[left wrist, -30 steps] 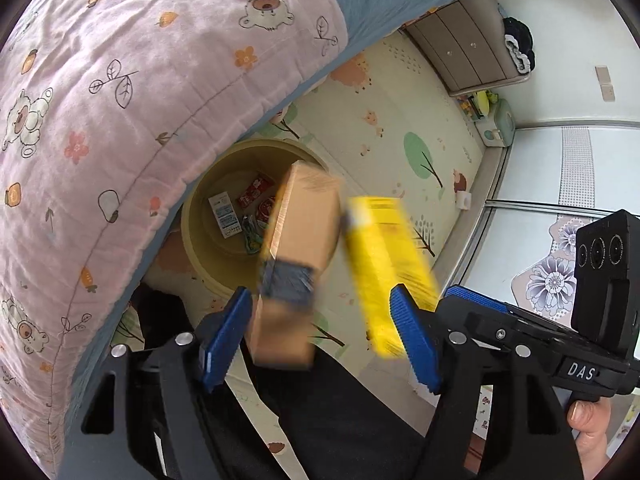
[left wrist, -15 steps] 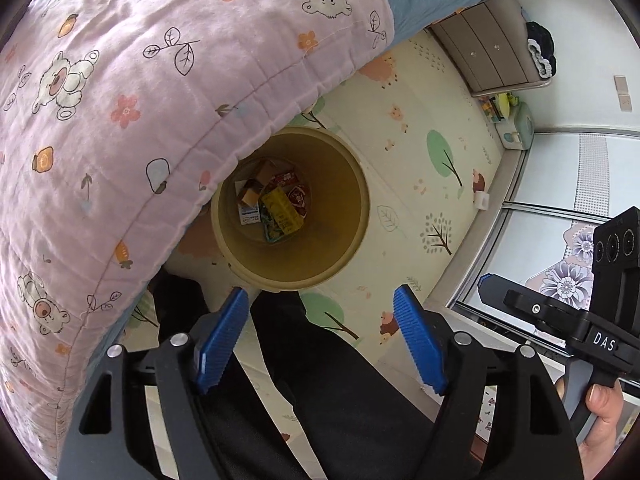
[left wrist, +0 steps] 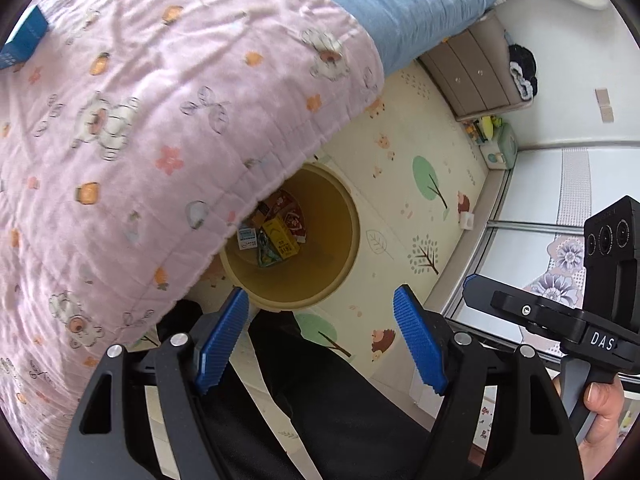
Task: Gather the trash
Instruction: 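Move both tools back over the quilt toward the blue box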
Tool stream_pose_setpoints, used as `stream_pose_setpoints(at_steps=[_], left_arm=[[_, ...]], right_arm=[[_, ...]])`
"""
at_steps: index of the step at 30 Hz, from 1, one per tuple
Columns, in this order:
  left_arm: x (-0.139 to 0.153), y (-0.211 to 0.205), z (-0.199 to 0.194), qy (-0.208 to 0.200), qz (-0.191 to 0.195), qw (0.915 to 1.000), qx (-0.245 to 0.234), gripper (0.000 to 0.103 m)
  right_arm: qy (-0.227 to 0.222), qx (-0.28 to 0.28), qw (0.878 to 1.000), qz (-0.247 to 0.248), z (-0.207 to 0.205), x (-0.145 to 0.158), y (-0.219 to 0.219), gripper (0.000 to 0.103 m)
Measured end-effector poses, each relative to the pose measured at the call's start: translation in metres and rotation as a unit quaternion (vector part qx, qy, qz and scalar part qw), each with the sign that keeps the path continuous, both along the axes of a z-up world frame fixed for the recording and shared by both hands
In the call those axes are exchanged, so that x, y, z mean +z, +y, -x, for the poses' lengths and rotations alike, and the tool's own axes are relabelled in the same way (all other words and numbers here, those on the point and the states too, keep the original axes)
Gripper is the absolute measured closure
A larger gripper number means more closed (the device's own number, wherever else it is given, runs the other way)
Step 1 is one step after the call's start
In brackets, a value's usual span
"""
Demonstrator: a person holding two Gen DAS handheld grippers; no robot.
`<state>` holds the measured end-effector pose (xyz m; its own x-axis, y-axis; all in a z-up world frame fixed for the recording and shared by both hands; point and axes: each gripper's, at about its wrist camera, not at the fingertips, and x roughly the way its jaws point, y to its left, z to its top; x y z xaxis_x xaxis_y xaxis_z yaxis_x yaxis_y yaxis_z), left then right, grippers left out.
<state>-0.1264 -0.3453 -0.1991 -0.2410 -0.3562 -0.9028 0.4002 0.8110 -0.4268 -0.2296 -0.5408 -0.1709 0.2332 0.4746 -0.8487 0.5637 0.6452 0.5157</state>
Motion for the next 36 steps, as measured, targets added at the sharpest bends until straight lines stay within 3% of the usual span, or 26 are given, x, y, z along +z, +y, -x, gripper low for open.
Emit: stream_pose_setpoints(at_steps=[8, 16, 22, 27, 36], left_arm=[[0.024, 0.076, -0.034, -0.018, 0.001, 0.9974, 0.070, 0.028], [0.043, 0.172, -0.077, -0.051, -0.009, 0.9888, 0.140, 0.028], [0.052, 0.233, -0.106, -0.082, -0.019, 0.9838, 0.158, 0.027], [0.055, 0.269, -0.120, -0.092, -0.025, 0.9815, 0.166, 0.025], [0.062, 0.302, -0.148, -0.111, -0.034, 0.9736, 0.197, 0.017]], right_arm=[[-0.023, 0.063, 0.998, -0.002, -0.064, 0.018, 0.063, 0.046], [-0.044, 0.129, 0.991, 0.000, -0.126, 0.032, 0.151, 0.046], [-0.046, 0.167, 0.985, 0.008, -0.163, 0.036, 0.207, 0.046], [-0.055, 0.182, 0.981, 0.020, -0.190, 0.044, 0.245, 0.045], [-0.072, 0.215, 0.973, 0.040, -0.241, 0.059, 0.283, 0.034]])
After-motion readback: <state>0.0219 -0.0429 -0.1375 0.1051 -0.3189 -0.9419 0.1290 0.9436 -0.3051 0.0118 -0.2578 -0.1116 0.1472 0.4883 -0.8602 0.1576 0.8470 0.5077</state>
